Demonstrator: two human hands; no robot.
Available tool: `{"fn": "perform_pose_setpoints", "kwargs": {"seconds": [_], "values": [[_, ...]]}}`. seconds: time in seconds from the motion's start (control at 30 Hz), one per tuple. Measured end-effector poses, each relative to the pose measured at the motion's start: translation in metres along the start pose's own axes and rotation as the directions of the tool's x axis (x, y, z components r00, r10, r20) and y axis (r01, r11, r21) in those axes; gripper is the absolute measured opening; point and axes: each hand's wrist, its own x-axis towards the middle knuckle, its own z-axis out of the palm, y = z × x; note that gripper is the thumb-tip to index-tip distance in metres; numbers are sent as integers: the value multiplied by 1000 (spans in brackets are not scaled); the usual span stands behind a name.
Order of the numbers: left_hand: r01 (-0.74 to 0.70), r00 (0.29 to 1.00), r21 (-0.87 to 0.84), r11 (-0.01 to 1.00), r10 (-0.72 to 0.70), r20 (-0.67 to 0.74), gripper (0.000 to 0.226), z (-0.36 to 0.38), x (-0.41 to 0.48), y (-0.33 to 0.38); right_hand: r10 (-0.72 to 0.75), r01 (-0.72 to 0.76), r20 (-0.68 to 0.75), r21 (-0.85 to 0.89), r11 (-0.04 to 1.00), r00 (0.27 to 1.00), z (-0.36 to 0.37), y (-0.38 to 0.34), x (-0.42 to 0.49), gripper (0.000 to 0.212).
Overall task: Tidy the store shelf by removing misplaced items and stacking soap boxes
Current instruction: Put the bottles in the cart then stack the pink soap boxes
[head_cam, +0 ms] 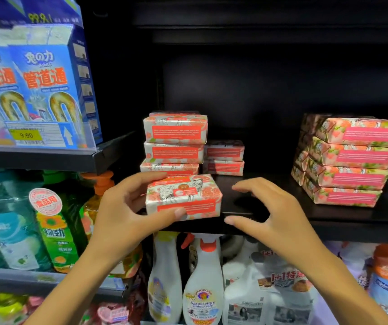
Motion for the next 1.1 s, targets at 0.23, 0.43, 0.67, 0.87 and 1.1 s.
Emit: {"fn": "perform_pose_setpoints", "kwargs": {"seconds": [0.23, 0.43, 0.67, 0.87, 1.1], "values": [[26, 1000, 119, 993, -26, 2, 72, -18, -6, -12, 52, -25, 112, -230, 973, 992, 13, 4, -3, 48], [-20, 999, 209, 978, 10, 50, 65, -23, -6, -21, 66, -41, 105, -226, 973, 992, 14, 6, -3, 48], [-116, 991, 377, 919, 132, -15, 56, -25, -7, -33, 64, -43, 77, -247, 968, 995, 16, 5, -4, 47], [-126, 989, 454, 882, 145, -7, 46, -22, -4, -33, 48, -28, 74, -253, 967, 996, 16, 5, -5, 51], [-36, 996, 471, 882, 69, -52, 56, -17, 6, -32, 34, -18, 53, -274, 961, 998, 17, 7, -5, 49]]}}
